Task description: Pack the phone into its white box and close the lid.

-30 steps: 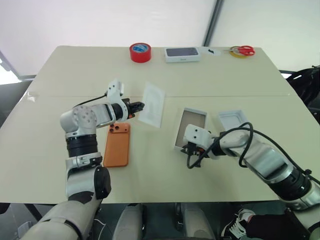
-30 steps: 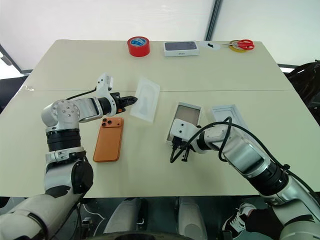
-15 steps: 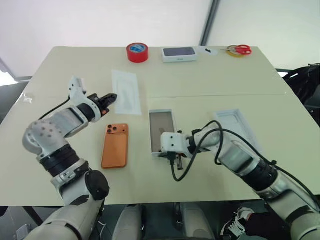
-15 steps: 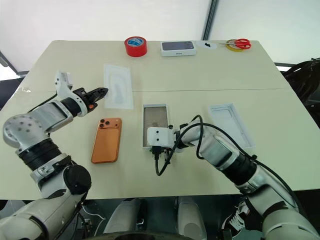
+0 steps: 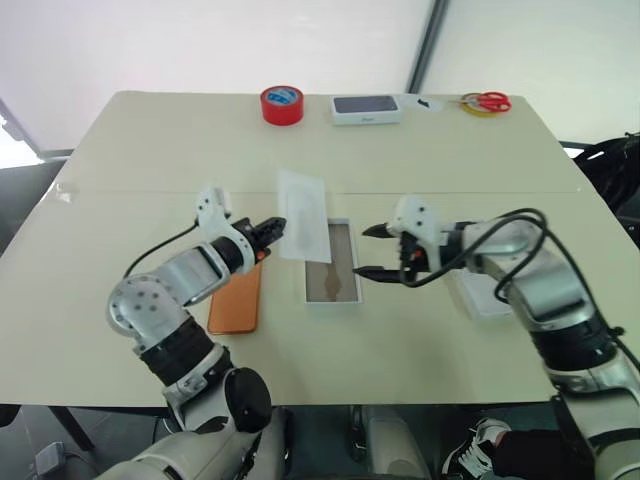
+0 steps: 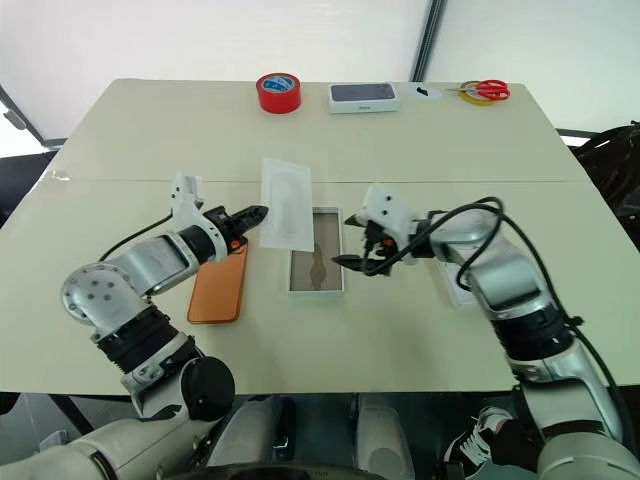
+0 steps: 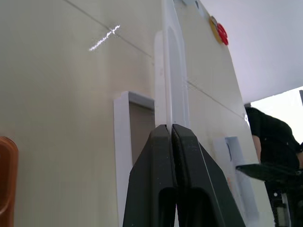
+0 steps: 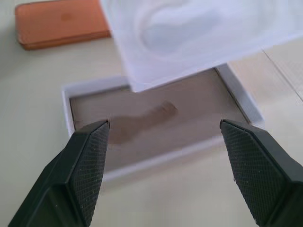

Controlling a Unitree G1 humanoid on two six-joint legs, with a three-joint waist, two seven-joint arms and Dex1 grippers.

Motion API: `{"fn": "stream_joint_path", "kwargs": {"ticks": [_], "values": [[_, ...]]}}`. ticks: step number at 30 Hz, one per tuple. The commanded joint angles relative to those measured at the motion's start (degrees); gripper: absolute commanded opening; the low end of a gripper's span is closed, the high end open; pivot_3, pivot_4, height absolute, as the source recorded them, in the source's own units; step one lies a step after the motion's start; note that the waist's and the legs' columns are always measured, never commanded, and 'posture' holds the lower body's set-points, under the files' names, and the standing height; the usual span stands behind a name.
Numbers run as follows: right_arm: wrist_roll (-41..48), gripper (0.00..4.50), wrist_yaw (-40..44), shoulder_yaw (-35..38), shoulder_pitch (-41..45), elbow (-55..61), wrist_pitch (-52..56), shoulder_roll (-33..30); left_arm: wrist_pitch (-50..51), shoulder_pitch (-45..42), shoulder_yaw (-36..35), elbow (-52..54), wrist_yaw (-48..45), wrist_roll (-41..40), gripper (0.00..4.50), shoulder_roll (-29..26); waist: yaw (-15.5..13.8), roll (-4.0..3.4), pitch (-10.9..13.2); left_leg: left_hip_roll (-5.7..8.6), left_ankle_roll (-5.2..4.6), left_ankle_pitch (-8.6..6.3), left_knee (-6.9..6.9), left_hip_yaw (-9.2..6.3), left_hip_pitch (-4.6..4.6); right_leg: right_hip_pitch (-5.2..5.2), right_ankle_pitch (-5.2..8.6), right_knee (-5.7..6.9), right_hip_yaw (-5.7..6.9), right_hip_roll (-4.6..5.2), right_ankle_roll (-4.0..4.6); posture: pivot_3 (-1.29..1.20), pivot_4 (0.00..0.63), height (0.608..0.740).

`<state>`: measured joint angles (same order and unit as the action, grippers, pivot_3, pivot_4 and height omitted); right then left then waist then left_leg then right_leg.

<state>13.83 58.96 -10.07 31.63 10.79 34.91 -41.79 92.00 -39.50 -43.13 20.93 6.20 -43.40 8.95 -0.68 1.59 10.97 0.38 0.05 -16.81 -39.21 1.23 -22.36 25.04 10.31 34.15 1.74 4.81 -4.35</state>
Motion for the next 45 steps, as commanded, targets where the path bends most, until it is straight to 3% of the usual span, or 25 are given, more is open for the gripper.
{"fn": "stream_joint_path", "kwargs": {"ticks": [1, 8, 15, 18, 21, 26, 29, 35, 39, 45], "values": [[-0.5, 3.87, -0.7, 3.4, -0.8, -1.3, -2.6, -2.0, 0.5, 1.8, 3.8, 2.8, 1.6, -0.5, 0.0, 2.7, 0.1, 0.0, 0.0, -0.01, 0.0, 0.0, 0.0, 0.01, 0.03, -0.01, 0.0, 0.0, -0.02, -0.03, 0.0, 0.0, 0.15, 0.732], [-1.0, 3.87, -2.0, 3.6, -1.0, -3.0, -4.6, -1.7, 0.5, 6.5, 10.2, 3.5, 3.7, -3.5, 0.0, 3.6, 0.0, 0.0, 0.0, -0.06, -0.01, 0.0, 0.0, 0.01, 0.02, -0.01, 0.0, 0.0, -0.04, -0.07, -0.01, 0.0, 0.15, 0.732], [-2.2, 3.87, -2.6, 2.0, -0.7, -4.2, -6.2, -0.2, 0.5, 8.8, 12.3, 2.7, 5.0, -6.0, 0.0, 3.5, 0.0, 0.0, 0.0, -0.08, -0.01, 0.0, -0.01, -0.01, 0.01, -0.02, 0.04, -0.03, -0.04, -0.05, 0.06, 0.0, 0.15, 0.732], [-2.5, 3.94, -2.7, 1.5, -0.4, -4.3, -6.5, 0.6, 0.5, 8.9, 12.0, 2.3, 5.5, -6.3, 0.93, 3.3, 0.0, 0.0, 0.0, -0.07, -0.01, 0.0, -0.01, -0.01, 0.02, -0.02, 0.03, -0.02, -0.04, -0.06, 0.05, 0.0, 0.15, 0.732], [-2.6, 3.94, -2.6, 1.2, 0.0, -4.4, -6.6, 1.1, 0.5, 8.0, 10.1, 3.1, 5.3, -8.5, 2.38, 3.3, 0.0, 0.0, 0.0, -0.06, -0.01, 0.0, -0.01, -0.01, 0.01, -0.02, 0.03, -0.02, -0.04, -0.06, 0.05, 0.0, 0.15, 0.732], [-3.5, 3.94, -3.2, 0.0, 1.2, -5.0, -6.5, 2.4, 0.5, 6.9, 8.3, 4.6, 4.1, -15.1, 2.38, -0.3, 0.0, 0.0, 0.0, -0.09, -0.01, 0.0, -0.01, -0.01, 0.01, -0.02, 0.04, -0.02, -0.03, -0.06, 0.07, 0.0, 0.15, 0.732], [-4.3, 3.14, -4.3, -1.1, 2.8, -6.1, -5.2, 4.2, 0.5, 6.6, 7.5, 4.9, 3.1, -17.0, 2.43, -5.4, 0.0, 0.0, 0.0, -0.08, -0.01, 0.0, -0.01, -0.01, 0.02, -0.02, 0.04, -0.02, -0.03, -0.06, 0.07, 0.0, 0.15, 0.732], [-8.1, 0.16, -9.1, -4.0, 6.7, -9.2, -4.1, 8.9, -2.2, 12.2, 14.6, 7.0, -3.4, -13.1, 2.43, -21.2, 0.4, -0.04, 0.0, -0.08, 0.02, 0.02, 0.04, 0.0, 0.05, 0.03, 0.03, 0.05, -0.05, -0.12, 0.06, 0.0, 0.15, 0.732], [-10.7, 0.07, -12.8, -6.9, 9.4, -9.8, -1.9, 13.7, -19.8, 20.9, 25.1, 11.5, -13.5, -2.5, 2.43, -35.1, 0.9, -0.04, 0.0, -0.09, 0.08, 0.05, 0.08, 0.01, 0.03, 0.11, 0.04, 0.09, -0.07, -0.12, 0.1, 0.0, 0.15, 0.732], [-14.6, 0.07, -17.3, -10.9, 13.9, -14.6, 0.8, 20.7, -43.9, 33.8, 32.4, 13.1, -29.4, 10.5, 2.43, -47.8, 1.3, -0.07, 0.0, -0.14, 0.14, 0.07, 0.11, 0.06, -0.04, 0.2, 0.11, 0.03, -0.07, 0.03, 0.29, 0.0, 0.15, 0.732]]}}
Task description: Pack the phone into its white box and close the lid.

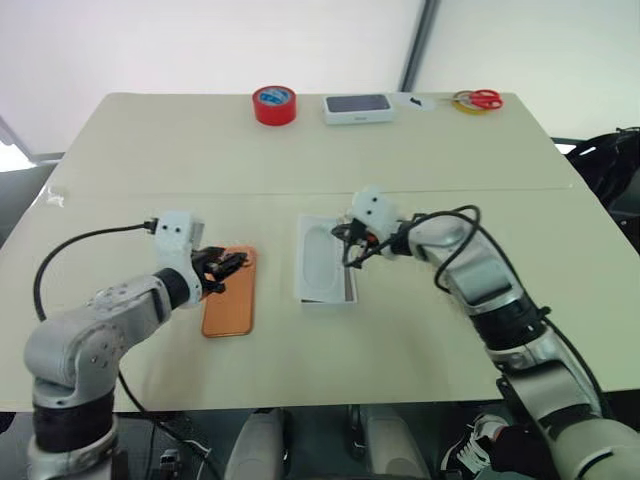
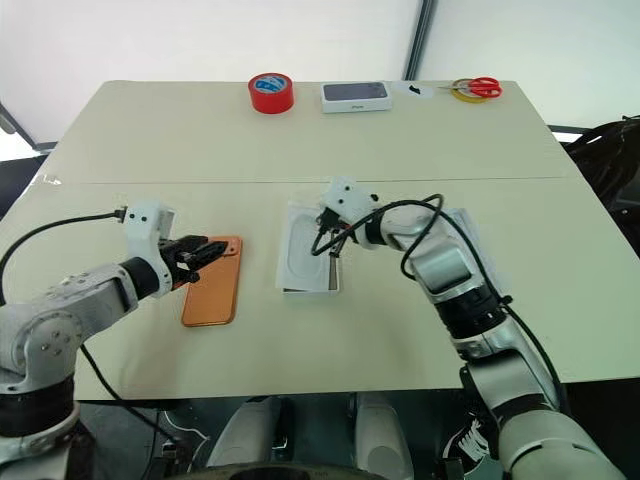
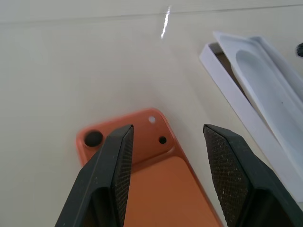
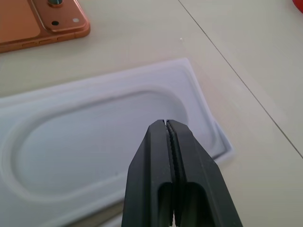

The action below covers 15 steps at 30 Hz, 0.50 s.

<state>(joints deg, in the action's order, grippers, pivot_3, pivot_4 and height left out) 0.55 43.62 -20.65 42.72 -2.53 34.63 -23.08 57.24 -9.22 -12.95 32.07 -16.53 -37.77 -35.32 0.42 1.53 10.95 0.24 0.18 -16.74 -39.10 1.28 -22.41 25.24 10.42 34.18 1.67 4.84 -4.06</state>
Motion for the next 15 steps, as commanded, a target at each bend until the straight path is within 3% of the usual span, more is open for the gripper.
{"fn": "stream_joint_path", "kwargs": {"ticks": [1, 8, 15], "values": [[-1.5, 0.07, -2.3, -0.4, 3.3, -1.8, 1.5, 2.8, -11.3, 4.9, 2.6, 1.7, -8.0, 6.0, 2.43, -4.5, 0.3, -0.02, 0.0, 0.0, -0.01, -0.01, 0.01, 0.03, 0.0, 0.01, -0.02, -0.01, 0.0, 0.03, 0.03, 0.0, 0.15, 0.732], [-7.2, 0.07, -7.3, -3.4, 5.7, -11.2, 1.9, 6.1, -19.5, 13.6, -0.8, 4.0, -17.5, 4.9, 2.43, -6.8, 0.2, -0.05, 0.0, 0.01, -0.09, -0.05, 0.03, 0.04, -0.06, 0.09, -0.02, 0.01, 0.06, 0.13, 0.03, 0.0, 0.15, 0.732], [-9.4, 0.07, -6.3, -4.3, 5.2, -11.0, 1.8, 4.6, -20.6, 17.8, -2.2, 5.7, -19.9, 4.7, 2.43, -7.2, 0.4, -0.07, 0.0, 0.0, -0.11, -0.06, 0.03, 0.05, -0.06, 0.1, -0.03, 0.04, 0.07, 0.09, 0.01, 0.0, 0.15, 0.732]]}}
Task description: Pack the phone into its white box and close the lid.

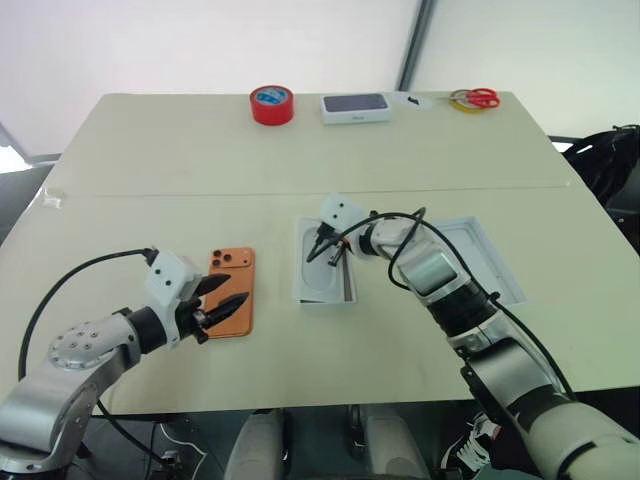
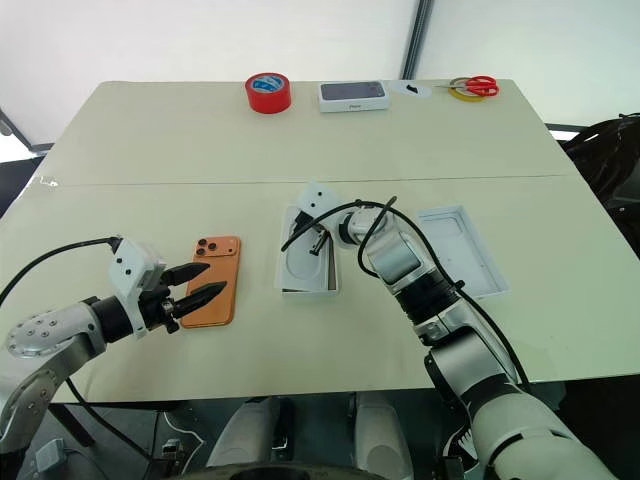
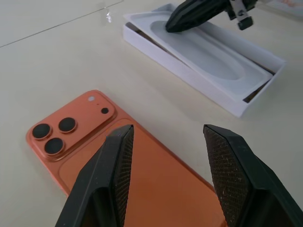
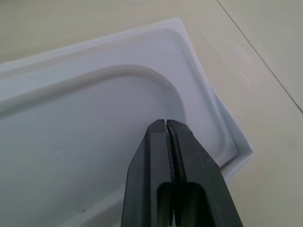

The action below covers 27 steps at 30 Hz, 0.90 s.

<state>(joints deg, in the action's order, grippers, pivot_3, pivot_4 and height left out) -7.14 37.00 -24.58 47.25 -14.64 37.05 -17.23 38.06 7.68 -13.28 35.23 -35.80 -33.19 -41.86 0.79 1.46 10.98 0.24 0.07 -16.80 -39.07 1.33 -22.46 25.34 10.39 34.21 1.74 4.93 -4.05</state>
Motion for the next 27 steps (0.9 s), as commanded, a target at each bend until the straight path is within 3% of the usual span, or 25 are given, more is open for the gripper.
{"fn": "stream_joint_path", "kwargs": {"ticks": [1, 13, 20, 27], "values": [[-2.2, 0.07, 0.7, -0.6, 0.5, 1.5, -0.9, -1.7, -1.6, 1.0, -1.8, 2.4, -0.6, 0.4, 2.43, -0.6, -0.1, 0.0, 0.0, 0.0, 0.0, 0.0, 0.0, 0.0, 0.0, -0.01, 0.0, 0.0, 0.0, 0.0, 0.0, 0.0, 0.15, 0.732], [-7.9, 0.07, 3.5, -3.9, -1.3, 7.6, -7.9, -6.6, -2.3, 0.3, -0.6, 1.6, 0.1, 0.8, 2.43, 0.3, 0.0, 0.0, 0.0, -0.01, -0.02, -0.01, 0.0, -0.01, 0.0, -0.02, 0.01, -0.02, 0.01, -0.05, -0.04, 0.0, 0.15, 0.732], [0.4, 0.07, 15.7, -2.4, -4.0, 17.6, -7.8, -7.4, -2.5, 0.2, -0.8, 1.3, -0.2, 0.9, 2.43, 0.2, 0.0, 0.0, 0.0, -0.08, -0.03, -0.01, 0.0, -0.03, 0.0, -0.02, -0.01, -0.02, 0.01, -0.15, -0.07, 0.0, 0.15, 0.732], [-5.1, 0.07, 23.1, -10.6, -5.2, 19.8, -14.1, -13.4, -2.5, -0.3, -0.7, 1.1, -0.4, 1.0, 2.43, 0.1, -0.1, 0.0, 0.0, -0.07, -0.03, -0.01, -0.02, -0.05, 0.02, -0.06, 0.03, -0.07, 0.01, -0.15, -0.03, 0.0, 0.15, 0.732]]}}
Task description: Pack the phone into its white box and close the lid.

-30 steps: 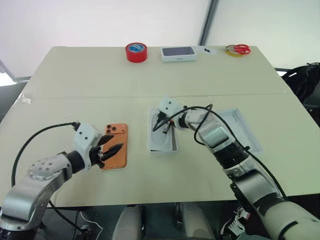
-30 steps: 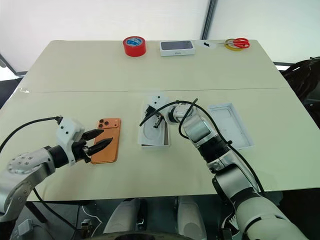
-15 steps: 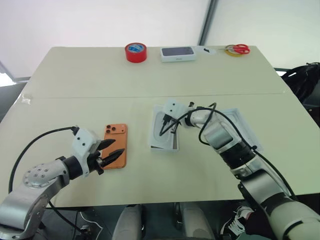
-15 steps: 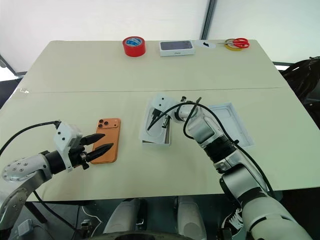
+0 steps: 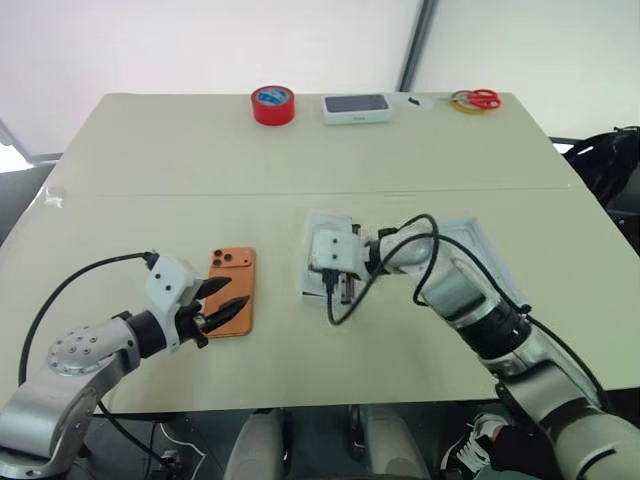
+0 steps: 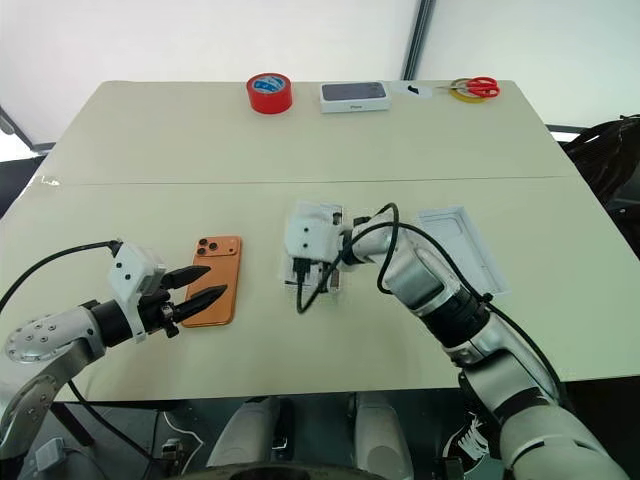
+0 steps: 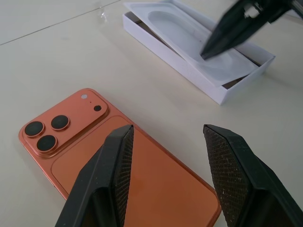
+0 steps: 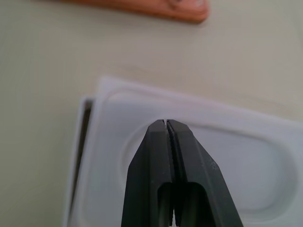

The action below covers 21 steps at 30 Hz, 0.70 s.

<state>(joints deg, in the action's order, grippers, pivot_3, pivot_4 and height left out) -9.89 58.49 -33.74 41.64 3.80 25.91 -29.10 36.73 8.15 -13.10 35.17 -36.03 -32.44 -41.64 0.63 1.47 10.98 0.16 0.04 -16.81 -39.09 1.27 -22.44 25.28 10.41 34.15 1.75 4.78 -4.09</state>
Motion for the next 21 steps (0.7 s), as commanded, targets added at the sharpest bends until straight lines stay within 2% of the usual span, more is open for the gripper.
{"fn": "stream_joint_path", "kwargs": {"ticks": [1, 11, 21], "values": [[-3.0, 0.07, 1.7, -1.6, 0.5, 0.9, -3.5, -1.9, -1.1, -0.7, -0.9, 1.2, -0.2, 0.2, 2.43, -0.1, 0.1, -0.01, 0.0, -0.01, 0.0, 0.0, 0.0, 0.0, 0.0, 0.01, 0.0, 0.01, 0.0, 0.0, 0.0, 0.0, 0.15, 0.732], [-3.1, 0.07, 8.9, 0.4, 0.9, 2.9, -7.9, -6.7, -1.0, 0.0, -1.1, 1.4, 0.2, 0.3, 2.43, 0.1, -0.1, 0.0, 0.0, -0.02, 0.0, 0.0, 0.01, 0.0, 0.02, -0.01, 0.0, 0.01, 0.0, -0.02, 0.0, 0.0, 0.15, 0.732], [-2.1, 0.07, 8.9, 3.9, 2.8, 2.0, -6.4, -5.2, -1.0, -0.9, -0.6, 0.6, 0.0, 0.6, 2.43, 0.2, 0.0, 0.0, 0.0, -0.02, 0.0, 0.0, 0.01, 0.01, 0.02, -0.01, 0.0, 0.0, 0.0, -0.02, 0.0, 0.0, 0.15, 0.732]]}}
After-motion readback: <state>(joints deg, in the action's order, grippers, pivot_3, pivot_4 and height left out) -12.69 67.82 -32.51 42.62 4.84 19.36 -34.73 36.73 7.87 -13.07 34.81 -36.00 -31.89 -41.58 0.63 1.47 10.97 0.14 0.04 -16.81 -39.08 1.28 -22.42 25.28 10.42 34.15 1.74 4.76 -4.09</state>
